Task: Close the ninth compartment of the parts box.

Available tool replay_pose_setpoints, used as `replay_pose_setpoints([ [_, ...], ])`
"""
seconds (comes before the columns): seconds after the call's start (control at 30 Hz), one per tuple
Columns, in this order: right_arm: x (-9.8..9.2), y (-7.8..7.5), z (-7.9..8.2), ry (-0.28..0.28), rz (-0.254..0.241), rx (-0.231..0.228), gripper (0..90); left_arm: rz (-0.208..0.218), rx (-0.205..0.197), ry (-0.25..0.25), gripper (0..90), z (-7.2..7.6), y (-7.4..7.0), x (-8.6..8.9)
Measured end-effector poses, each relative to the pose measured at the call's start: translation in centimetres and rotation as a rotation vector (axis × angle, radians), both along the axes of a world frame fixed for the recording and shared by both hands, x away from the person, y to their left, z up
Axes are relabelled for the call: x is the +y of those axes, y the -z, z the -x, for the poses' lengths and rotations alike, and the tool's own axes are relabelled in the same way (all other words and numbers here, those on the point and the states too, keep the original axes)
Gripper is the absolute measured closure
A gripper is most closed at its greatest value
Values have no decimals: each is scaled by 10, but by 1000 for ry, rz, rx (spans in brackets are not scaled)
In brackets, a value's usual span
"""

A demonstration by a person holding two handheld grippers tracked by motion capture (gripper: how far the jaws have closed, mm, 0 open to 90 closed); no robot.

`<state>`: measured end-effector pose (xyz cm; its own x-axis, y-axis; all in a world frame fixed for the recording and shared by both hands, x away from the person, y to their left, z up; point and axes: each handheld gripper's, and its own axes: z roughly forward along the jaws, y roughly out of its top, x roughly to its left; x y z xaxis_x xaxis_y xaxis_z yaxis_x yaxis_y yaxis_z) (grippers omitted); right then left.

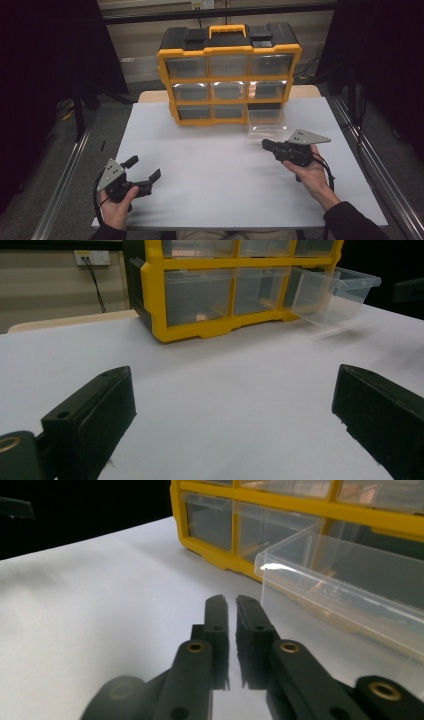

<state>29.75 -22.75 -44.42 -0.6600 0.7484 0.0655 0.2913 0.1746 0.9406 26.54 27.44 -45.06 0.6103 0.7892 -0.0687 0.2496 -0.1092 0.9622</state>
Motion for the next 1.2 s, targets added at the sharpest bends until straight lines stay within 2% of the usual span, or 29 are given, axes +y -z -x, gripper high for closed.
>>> replay_pose_setpoints([
  [0.13,-2,2,-2,6,-6,16,900,-2,-4,4,35,-1,0,0],
  [0.43,-7,5,-8,22,5,19,900,-2,-2,5,35,-1,1,0],
  [1.2,-5,12,-25,55,29,16,900,-2,5,8,35,-1,1,-1],
])
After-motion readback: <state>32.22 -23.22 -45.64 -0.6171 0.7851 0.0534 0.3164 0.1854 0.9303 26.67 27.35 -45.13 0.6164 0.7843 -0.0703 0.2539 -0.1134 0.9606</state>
